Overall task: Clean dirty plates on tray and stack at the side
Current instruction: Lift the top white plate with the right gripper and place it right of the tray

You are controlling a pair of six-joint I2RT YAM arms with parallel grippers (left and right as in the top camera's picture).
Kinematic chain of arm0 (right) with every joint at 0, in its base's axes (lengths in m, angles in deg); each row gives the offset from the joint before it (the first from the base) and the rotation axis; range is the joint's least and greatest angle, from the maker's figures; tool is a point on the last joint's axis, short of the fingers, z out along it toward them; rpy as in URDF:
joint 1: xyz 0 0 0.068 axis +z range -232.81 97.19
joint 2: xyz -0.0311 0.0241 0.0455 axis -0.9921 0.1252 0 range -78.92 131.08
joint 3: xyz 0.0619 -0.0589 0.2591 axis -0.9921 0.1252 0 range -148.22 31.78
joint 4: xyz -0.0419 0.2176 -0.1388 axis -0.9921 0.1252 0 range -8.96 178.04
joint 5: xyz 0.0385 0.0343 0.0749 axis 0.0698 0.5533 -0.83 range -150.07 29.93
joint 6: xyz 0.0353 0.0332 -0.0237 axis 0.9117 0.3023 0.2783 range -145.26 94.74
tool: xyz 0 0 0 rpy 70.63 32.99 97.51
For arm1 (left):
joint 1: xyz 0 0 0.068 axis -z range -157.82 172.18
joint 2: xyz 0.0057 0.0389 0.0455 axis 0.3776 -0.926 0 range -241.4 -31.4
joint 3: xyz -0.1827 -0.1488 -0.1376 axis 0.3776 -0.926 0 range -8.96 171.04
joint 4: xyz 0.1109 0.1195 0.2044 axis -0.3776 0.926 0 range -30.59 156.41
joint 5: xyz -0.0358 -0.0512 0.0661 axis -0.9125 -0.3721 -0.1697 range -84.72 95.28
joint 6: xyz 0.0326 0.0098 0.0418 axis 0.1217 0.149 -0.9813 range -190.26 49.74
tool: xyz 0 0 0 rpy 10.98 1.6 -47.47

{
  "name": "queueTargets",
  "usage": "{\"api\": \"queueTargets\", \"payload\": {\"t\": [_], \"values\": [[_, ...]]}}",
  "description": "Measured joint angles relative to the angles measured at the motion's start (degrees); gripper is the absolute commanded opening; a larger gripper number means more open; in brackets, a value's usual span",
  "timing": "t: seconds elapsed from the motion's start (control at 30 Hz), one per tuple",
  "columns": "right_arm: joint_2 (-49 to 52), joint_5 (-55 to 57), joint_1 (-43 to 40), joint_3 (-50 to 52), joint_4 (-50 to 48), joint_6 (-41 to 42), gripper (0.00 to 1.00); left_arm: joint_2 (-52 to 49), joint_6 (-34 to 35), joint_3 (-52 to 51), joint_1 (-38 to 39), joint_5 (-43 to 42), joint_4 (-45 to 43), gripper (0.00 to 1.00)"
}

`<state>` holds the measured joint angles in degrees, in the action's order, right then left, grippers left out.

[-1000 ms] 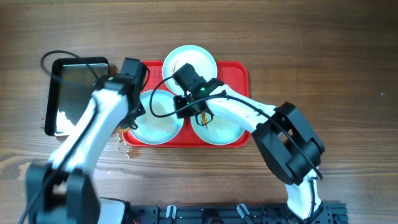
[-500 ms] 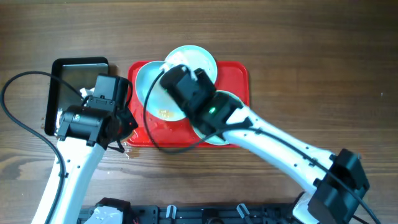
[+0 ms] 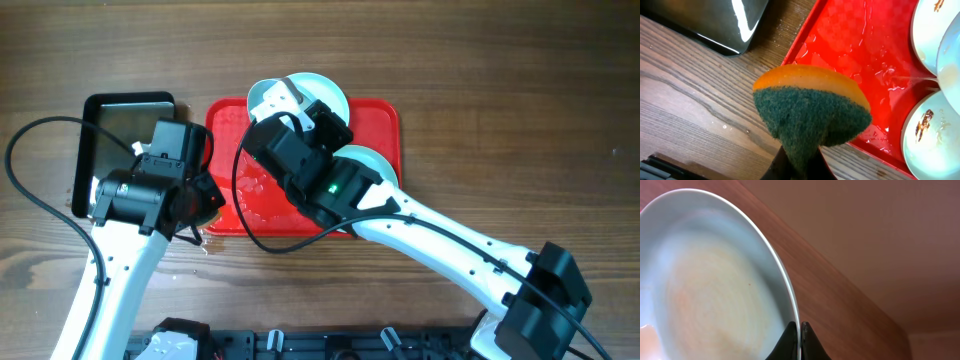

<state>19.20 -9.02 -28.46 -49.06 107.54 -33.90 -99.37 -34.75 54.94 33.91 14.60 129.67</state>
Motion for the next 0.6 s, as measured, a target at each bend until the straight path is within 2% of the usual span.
{"api": "queueTargets", "payload": {"t": [0.17, 0.27, 0.33, 0.4, 0.5, 0.6], "values": [[0.0, -1.4, 0.0, 0.0, 4.7, 5.4, 0.04, 0.0, 0.0, 0.0, 0.0, -0.5, -0.3, 0.04], [0.0, -2.1, 0.0, 0.0, 4.2, 7.5, 0.05, 0.0, 0.0, 0.0, 0.0, -0.5, -0.4, 0.04], [0.0, 1.9, 1.1, 0.0, 2.2, 6.2, 0.04, 0.0, 0.0, 0.0, 0.0, -0.5, -0.5, 0.04], [0.0, 9.2, 3.1, 0.1, -5.5, -0.2, 0.04, 0.0, 0.0, 0.0, 0.0, -0.5, -0.7, 0.04], [0.0, 13.6, 4.9, 0.0, -15.7, -12.2, 0.04, 0.0, 0.0, 0.0, 0.0, -0.7, -1.0, 0.04], [0.0, 15.7, 5.0, 0.0, -19.1, -24.7, 0.04, 0.0, 0.0, 0.0, 0.0, -0.7, -1.2, 0.04]]}}
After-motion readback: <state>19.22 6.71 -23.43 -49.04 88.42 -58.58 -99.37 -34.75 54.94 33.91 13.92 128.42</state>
